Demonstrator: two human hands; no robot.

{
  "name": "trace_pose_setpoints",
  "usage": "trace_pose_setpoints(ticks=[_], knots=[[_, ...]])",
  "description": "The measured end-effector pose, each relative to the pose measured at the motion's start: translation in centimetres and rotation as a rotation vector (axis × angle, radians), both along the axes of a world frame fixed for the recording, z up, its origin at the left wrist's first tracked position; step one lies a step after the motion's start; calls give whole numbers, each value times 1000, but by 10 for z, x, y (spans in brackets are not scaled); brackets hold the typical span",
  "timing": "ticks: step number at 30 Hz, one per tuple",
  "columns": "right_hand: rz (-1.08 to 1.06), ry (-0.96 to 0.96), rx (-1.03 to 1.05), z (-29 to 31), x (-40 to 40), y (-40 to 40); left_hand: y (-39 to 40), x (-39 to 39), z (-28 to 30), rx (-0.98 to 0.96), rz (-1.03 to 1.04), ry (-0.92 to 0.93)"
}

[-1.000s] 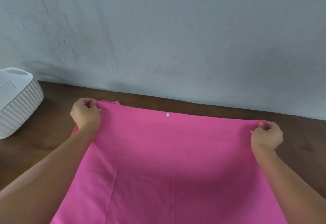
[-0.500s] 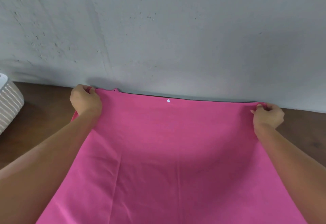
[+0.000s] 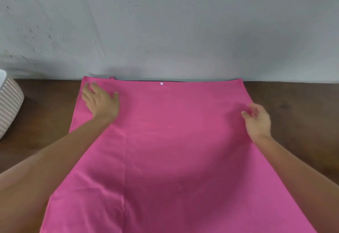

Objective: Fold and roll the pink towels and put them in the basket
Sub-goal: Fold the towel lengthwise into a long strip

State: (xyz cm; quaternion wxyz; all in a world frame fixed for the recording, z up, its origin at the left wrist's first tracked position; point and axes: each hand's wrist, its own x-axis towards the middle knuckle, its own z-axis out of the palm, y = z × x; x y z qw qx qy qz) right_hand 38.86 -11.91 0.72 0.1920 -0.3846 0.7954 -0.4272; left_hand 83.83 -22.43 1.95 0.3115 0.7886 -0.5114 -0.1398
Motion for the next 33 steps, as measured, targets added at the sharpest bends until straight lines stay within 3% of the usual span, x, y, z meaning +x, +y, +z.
trace_pose_setpoints(ticks=[7,12,17,23,28,30,33], knots=[[139,401,103,-17,7,105,65,-82,-6,25,-355,-35],[225,513,147,-25,2,174,103,-156,-3,29,-676,-91],[248,520,143,-22,-2,237,125,-227,1,-62,-1172,-93],[182,465,133,-15,-18,292,147,-321,20,-16,-1527,-259],[137,497,82,-14,-36,327,161,-387,31,127,-1620,-537],[75,439,109,-11,-43,337,172,-405,46,77,-1645,-667],[14,361,206,-5,-54,347,181,-428,51,206,-1610,-712]])
